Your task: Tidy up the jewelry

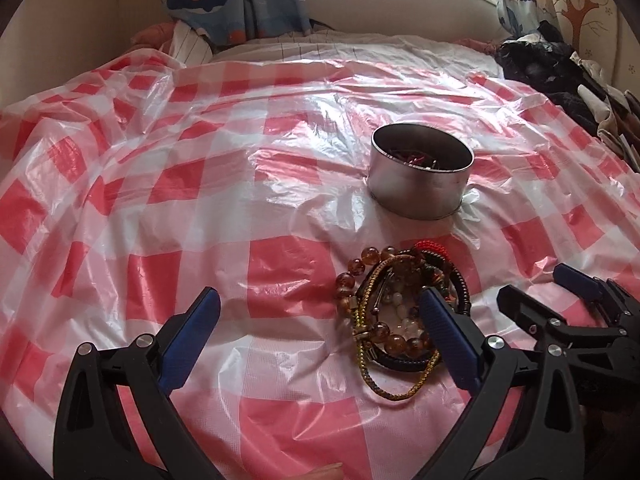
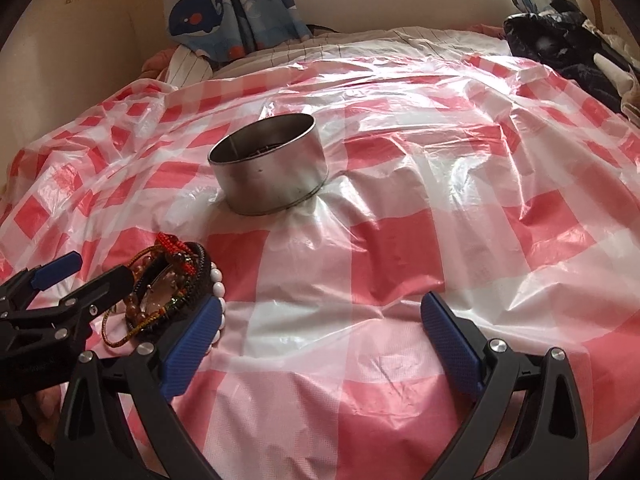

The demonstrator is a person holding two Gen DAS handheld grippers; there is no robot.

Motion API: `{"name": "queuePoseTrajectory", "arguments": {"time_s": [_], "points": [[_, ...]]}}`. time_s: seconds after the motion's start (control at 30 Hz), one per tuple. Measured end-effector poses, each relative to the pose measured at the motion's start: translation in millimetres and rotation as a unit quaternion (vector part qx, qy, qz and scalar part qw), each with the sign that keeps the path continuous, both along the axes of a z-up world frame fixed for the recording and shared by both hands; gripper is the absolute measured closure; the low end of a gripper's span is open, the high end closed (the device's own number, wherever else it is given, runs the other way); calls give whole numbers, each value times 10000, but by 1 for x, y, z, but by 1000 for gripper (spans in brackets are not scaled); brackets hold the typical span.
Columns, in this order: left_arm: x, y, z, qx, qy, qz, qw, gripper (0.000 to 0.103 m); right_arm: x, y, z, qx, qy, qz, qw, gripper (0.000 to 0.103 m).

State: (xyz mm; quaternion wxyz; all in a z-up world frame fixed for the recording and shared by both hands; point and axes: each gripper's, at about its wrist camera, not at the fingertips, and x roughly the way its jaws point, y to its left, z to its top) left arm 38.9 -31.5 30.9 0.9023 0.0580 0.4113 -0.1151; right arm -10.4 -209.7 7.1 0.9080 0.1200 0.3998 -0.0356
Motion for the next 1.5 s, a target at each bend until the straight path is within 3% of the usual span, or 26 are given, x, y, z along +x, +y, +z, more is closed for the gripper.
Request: {"name": "queuePoseTrajectory", "arguments": {"time_s": [0.13,0.33,0.43,0.6,0.77,0.93,1.0,1.07,1.33,1.5], "points": [[3,5,-13,12,235,200,9995,16,1,2,0,-29,14,3,10000,7],[4,11,-14,-187,99,171,9996,28,1,2,0,-41,26,7,10000,7],[4,13,-13,-335,68,70,9994,39,1,3,-1,-70,34,7,10000,7],[3,15,-11,-307,16,-61,9995,95,1,3,-1,-86,11,25,10000,7],[3,27,-5,-830,120,-154,9964,97,-5,9,10,-171,-323,150,9992,7],[4,44,6,-1063,14,84,9943,97,3,43,24,-457,-611,1053,9915,8],[5,49,7,-1086,27,207,9939,97,12,54,25,-534,-573,1329,9880,21],[8,52,5,-1099,79,251,9936,97,26,62,23,-561,-396,1580,9850,42],[15,53,-4,-1047,287,308,9936,97,55,66,7,-441,27,1960,9796,87],[18,52,-11,-1032,409,340,9932,97,47,59,15,-340,-268,1828,9822,95]]}}
